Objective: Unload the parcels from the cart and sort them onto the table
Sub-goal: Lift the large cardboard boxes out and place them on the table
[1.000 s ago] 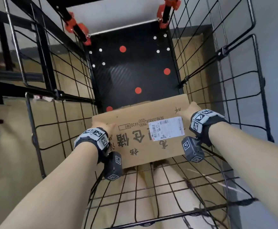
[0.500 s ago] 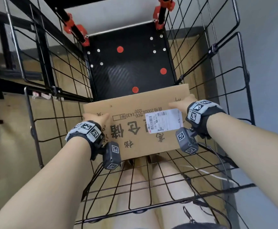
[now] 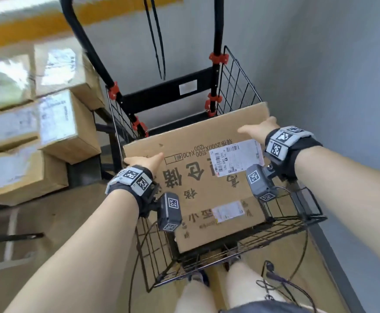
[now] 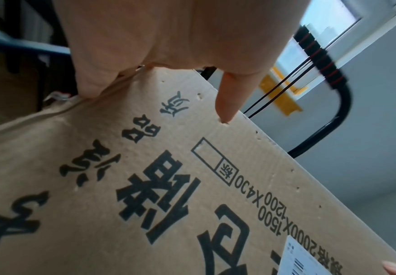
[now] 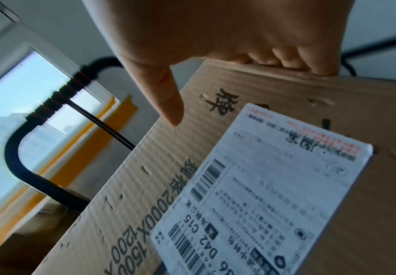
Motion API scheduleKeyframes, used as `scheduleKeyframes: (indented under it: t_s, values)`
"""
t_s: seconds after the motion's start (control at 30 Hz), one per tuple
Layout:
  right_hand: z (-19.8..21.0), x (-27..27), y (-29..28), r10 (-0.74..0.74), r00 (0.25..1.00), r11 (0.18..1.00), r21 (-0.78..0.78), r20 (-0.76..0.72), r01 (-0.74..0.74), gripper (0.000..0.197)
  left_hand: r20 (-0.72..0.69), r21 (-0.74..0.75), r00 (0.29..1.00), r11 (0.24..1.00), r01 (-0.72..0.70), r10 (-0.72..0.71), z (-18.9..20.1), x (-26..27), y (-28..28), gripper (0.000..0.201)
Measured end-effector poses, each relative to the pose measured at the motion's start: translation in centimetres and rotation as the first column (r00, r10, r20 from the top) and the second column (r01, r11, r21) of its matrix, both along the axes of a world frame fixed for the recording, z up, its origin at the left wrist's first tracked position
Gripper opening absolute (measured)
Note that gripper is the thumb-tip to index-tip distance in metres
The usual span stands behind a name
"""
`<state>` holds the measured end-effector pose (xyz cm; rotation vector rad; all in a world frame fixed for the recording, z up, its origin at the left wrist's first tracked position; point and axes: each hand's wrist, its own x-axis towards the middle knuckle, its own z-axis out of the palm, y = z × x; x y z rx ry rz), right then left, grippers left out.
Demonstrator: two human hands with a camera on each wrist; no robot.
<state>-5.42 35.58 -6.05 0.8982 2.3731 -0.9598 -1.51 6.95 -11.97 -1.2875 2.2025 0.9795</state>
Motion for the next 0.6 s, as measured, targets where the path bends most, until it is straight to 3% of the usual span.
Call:
scheduleKeyframes:
  t_s: [0.23,0.37,0.47,0.6]
  values:
    - [11.4,0.9,-0.3,-0.015,0.953,1.0,0.014,-0.304,0.02,0.092,-0.363,0.121,0.93,0.993,-0.018,0.061,11.2,-0.6,-0.4,0.125]
    - [16.7,0.1,-1.2,0.006,0.878,0.999,-0.042,-0.478,-0.03,0.089,-0.471,0.032,0.882,0.999,0.032,-0.013,17.1,0.6,-1.7,0.107]
    - [19.7,-0.2,-2.3,0.011,0.807,0.991,-0.101,-0.59,-0.088,0.08,-0.551,-0.054,0.834,0.997,-0.056,0.017,21.1,2.0,-2.7,0.097]
    - [22.2,-0.7,-4.9,0.095,0.727,0.976,-0.081,-0.68,-0.203,0.058,-0.619,-0.192,0.785,0.966,-0.172,0.017,24.6,5.5,-4.5,0.103]
